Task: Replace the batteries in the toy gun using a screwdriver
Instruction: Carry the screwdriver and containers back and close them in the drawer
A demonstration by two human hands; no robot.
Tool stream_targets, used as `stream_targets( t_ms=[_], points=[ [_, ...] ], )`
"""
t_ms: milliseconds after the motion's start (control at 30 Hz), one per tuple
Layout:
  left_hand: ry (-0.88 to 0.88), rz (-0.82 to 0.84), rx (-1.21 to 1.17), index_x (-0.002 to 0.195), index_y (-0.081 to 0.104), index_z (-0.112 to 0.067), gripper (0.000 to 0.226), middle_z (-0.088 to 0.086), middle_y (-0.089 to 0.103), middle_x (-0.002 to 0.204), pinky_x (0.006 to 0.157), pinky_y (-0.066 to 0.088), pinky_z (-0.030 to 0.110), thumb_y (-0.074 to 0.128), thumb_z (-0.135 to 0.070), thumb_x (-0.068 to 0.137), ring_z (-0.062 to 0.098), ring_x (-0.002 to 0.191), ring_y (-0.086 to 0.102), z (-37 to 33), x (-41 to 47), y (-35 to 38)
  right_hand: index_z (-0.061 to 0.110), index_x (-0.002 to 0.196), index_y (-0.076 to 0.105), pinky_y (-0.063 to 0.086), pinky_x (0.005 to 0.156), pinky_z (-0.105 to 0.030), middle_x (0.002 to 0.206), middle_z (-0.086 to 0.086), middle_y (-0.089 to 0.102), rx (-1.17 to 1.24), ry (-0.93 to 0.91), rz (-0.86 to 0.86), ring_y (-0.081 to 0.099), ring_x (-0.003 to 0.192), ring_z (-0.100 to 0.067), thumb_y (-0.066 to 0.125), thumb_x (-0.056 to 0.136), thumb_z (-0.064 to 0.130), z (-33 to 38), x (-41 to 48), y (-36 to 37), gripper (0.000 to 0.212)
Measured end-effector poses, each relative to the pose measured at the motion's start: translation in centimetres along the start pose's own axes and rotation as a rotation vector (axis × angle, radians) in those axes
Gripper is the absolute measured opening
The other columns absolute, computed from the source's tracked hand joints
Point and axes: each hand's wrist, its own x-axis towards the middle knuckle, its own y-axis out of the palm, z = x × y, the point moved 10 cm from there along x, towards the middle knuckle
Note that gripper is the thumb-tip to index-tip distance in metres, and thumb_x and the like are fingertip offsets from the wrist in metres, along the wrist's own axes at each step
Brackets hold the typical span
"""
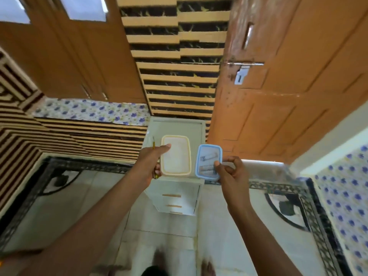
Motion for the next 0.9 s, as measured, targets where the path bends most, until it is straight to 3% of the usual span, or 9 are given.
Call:
stream_targets(
  t_ms=[133,300,467,600,767,900],
  points=[
    [-0.024,0.017,0.033,0.101,0.067,-0.008,0.028,0.000,0.058,0.054,0.041,0.036,0.022,0.078,-0.032,0.093,0.011,0.039,0.048,0.2,7.2,-0.8,0.015,0.105,0.060,0.064,0.072,-0.041,0.096,-0.001,0.080,-0.070,0.056,0.029,0.079,0.086,-0.014,0.065,0.101,0.018,-3.1,5.6,4.3,0.008],
    [-0.066,0.037,0.184,0.104,0.068,-0.006,0.032,0.011,0.063,0.074,0.045,0.042,0.025,0.076,-0.035,0.095,0.017,0.048,0.053,1.6,15.8,-2.3,0.016,0.107,0.061,0.064,0.078,-0.048,0.108,-0.004,0.071,-0.231,0.125,-0.063,0.072,0.102,-0.023,0.069,0.099,0.026,-7.7,11.6,8.5,0.015],
    [-0.131,0.063,0.309,0.112,0.067,0.000,0.040,0.016,0.057,0.083,0.046,0.039,0.024,0.070,-0.038,0.100,0.018,0.051,0.047,4.1,22.9,-3.3,0.012,0.107,0.060,0.063,0.078,-0.054,0.104,-0.010,0.071,-0.313,0.217,-0.100,0.072,0.096,-0.027,0.069,0.098,0.020,-12.1,15.6,12.1,0.015],
    [-0.146,0.062,0.339,0.119,0.065,0.005,0.049,0.016,0.057,0.088,0.044,0.038,0.023,0.070,-0.040,0.099,0.021,0.055,0.048,5.5,27.0,-3.7,0.011,0.109,0.060,0.055,0.074,-0.035,0.104,-0.012,0.072,-0.394,0.264,-0.129,0.070,0.096,-0.027,0.069,0.097,0.016,-14.4,17.9,13.7,0.016],
    [-0.145,0.103,0.422,0.107,0.065,-0.003,0.040,0.015,0.059,0.089,0.046,0.041,0.025,0.069,-0.042,0.099,0.024,0.061,0.051,6.2,29.7,-2.9,0.011,0.110,0.059,0.046,0.064,-0.021,0.103,-0.008,0.070,-0.431,0.327,-0.165,0.066,0.094,-0.022,0.067,0.098,0.013,-16.1,19.0,14.3,0.014],
    [-0.044,0.096,0.531,0.094,0.059,-0.013,0.034,0.009,0.062,0.089,0.064,0.056,0.038,0.068,-0.045,0.099,0.028,0.077,0.061,5.5,30.0,-2.1,0.012,0.108,0.060,0.044,0.063,-0.018,0.099,-0.004,0.067,-0.483,0.338,-0.171,0.065,0.092,-0.022,0.066,0.098,0.011,-16.7,19.1,14.9,0.012]
  ],
)
